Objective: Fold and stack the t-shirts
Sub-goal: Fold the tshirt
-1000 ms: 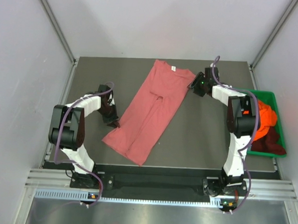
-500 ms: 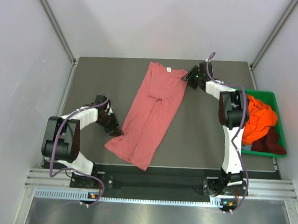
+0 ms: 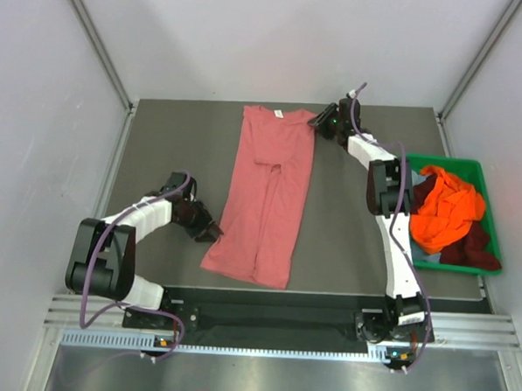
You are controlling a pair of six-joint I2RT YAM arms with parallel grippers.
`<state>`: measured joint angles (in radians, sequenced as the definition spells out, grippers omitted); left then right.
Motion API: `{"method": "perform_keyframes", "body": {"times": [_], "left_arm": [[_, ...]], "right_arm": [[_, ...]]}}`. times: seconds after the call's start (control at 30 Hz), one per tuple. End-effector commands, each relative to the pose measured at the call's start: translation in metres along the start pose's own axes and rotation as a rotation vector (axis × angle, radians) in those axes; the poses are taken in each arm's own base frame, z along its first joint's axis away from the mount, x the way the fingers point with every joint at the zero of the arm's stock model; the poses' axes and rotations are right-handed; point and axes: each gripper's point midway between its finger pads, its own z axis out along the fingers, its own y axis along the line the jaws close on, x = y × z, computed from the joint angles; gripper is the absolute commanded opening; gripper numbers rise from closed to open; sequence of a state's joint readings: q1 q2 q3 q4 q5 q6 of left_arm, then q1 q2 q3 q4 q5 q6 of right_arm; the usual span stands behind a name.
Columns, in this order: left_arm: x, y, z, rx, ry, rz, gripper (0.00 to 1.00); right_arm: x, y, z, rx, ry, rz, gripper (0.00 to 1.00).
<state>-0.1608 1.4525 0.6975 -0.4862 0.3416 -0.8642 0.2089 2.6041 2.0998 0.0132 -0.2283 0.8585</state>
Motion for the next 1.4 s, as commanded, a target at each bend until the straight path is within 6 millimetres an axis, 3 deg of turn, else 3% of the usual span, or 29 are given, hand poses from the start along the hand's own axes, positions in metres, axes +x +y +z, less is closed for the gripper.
{"method": "perform_keyframes", "body": {"times": [0.0, 0.07, 0.17, 0.27, 0.33, 0.4, 0.43, 0.5, 0.53, 0.57, 0.6, 0.63, 0.67, 0.7, 0.73, 0.77, 0.8, 0.83, 0.87, 0.9, 0.93, 0.97, 1.03, 1.07, 1.1, 1.13, 1.17, 1.2, 1.37], "left_arm": [[-0.021, -0.033, -0.015, 0.088, -0.108, -0.086, 0.4], [-0.028, -0.049, -0.026, 0.13, -0.155, -0.059, 0.4], [-0.037, -0.056, -0.04, 0.123, -0.243, -0.009, 0.44], [-0.043, -0.044, -0.047, 0.058, -0.296, 0.059, 0.48], [-0.043, -0.037, -0.048, 0.023, -0.298, 0.109, 0.49], [-0.038, -0.026, -0.044, -0.004, -0.281, 0.141, 0.49], [-0.033, -0.019, -0.041, -0.013, -0.27, 0.146, 0.5], [-0.028, -0.014, -0.039, -0.009, -0.261, 0.156, 0.51], [-0.026, -0.014, -0.041, 0.008, -0.268, 0.162, 0.51], [-0.018, -0.008, -0.037, 0.007, -0.243, 0.161, 0.51], [-0.015, -0.005, -0.036, 0.008, -0.238, 0.158, 0.51], [-0.009, -0.001, -0.035, 0.008, -0.233, 0.162, 0.51], [-0.006, 0.003, -0.034, 0.004, -0.233, 0.162, 0.52], [-0.003, 0.006, -0.034, 0.005, -0.234, 0.15, 0.51], [0.0, 0.005, -0.037, 0.025, -0.247, 0.149, 0.52], [0.005, 0.011, -0.034, 0.022, -0.241, 0.139, 0.52], [0.008, 0.012, -0.034, 0.037, -0.238, 0.132, 0.52], [0.01, 0.01, -0.037, 0.061, -0.25, 0.135, 0.53], [0.014, 0.015, -0.034, 0.057, -0.241, 0.131, 0.53], [0.018, 0.015, -0.034, 0.064, -0.229, 0.129, 0.54], [0.021, 0.017, -0.034, 0.063, -0.23, 0.135, 0.54], [0.023, 0.023, -0.034, 0.047, -0.227, 0.134, 0.54], [0.028, 0.029, -0.032, 0.046, -0.218, 0.142, 0.54], [0.029, 0.029, -0.03, 0.053, -0.22, 0.143, 0.54], [0.031, 0.03, -0.029, 0.054, -0.214, 0.137, 0.54], [0.035, 0.032, -0.026, 0.054, -0.191, 0.135, 0.54], [0.036, 0.033, -0.024, 0.054, -0.188, 0.131, 0.54], [0.036, 0.034, -0.023, 0.048, -0.188, 0.134, 0.54], [0.035, 0.038, -0.021, 0.011, -0.2, 0.138, 0.54]], "right_arm": [[-0.013, 0.015, 0.016, -0.048, -0.04, -0.026, 0.33], [-0.011, 0.011, 0.022, -0.051, -0.037, -0.027, 0.34], [-0.007, -0.002, 0.023, -0.033, -0.022, -0.028, 0.36], [-0.002, -0.013, 0.015, 0.006, 0.009, -0.036, 0.42], [-0.015, -0.004, 0.0, 0.009, -0.003, -0.045, 0.44], [-0.015, -0.012, -0.014, 0.057, 0.015, -0.061, 0.48], [-0.027, 0.002, -0.029, 0.053, -0.003, -0.091, 0.48], [-0.019, -0.011, -0.048, 0.127, 0.04, -0.095, 0.52], [-0.03, 0.007, -0.068, 0.113, 0.023, -0.112, 0.52], [-0.008, -0.014, -0.078, 0.163, 0.075, -0.103, 0.53], [0.002, -0.012, -0.089, 0.155, 0.101, -0.099, 0.53], [-0.003, 0.008, -0.11, 0.115, 0.087, -0.121, 0.53], [0.027, -0.017, -0.123, 0.167, 0.154, -0.107, 0.54], [0.038, -0.018, -0.135, 0.181, 0.177, -0.114, 0.54], [0.039, -0.005, -0.157, 0.169, 0.177, -0.137, 0.54], [0.065, -0.023, -0.171, 0.212, 0.23, -0.134, 0.54], [0.081, -0.021, -0.183, 0.222, 0.261, -0.147, 0.54], [0.082, -0.006, -0.203, 0.198, 0.254, -0.168, 0.55], [0.11, -0.022, -0.219, 0.235, 0.312, -0.167, 0.55], [0.119, -0.002, -0.237, 0.195, 0.305, -0.199, 0.55], [0.131, -0.002, -0.247, 0.192, 0.318, -0.205, 0.56], [0.156, -0.018, -0.26, 0.22, 0.359, -0.203, 0.56], [0.187, -0.016, -0.288, 0.2, 0.399, -0.217, 0.56], [0.196, -0.017, -0.297, 0.203, 0.414, -0.223, 0.56], [0.206, -0.005, -0.311, 0.167, 0.413, -0.245, 0.57], [0.221, -0.013, -0.321, 0.187, 0.434, -0.231, 0.57], [0.235, -0.008, -0.329, 0.174, 0.447, -0.246, 0.57], [0.238, -0.001, -0.338, 0.147, 0.436, -0.242, 0.57], [0.281, -0.009, -0.365, 0.164, 0.46, -0.197, 0.58]]}}
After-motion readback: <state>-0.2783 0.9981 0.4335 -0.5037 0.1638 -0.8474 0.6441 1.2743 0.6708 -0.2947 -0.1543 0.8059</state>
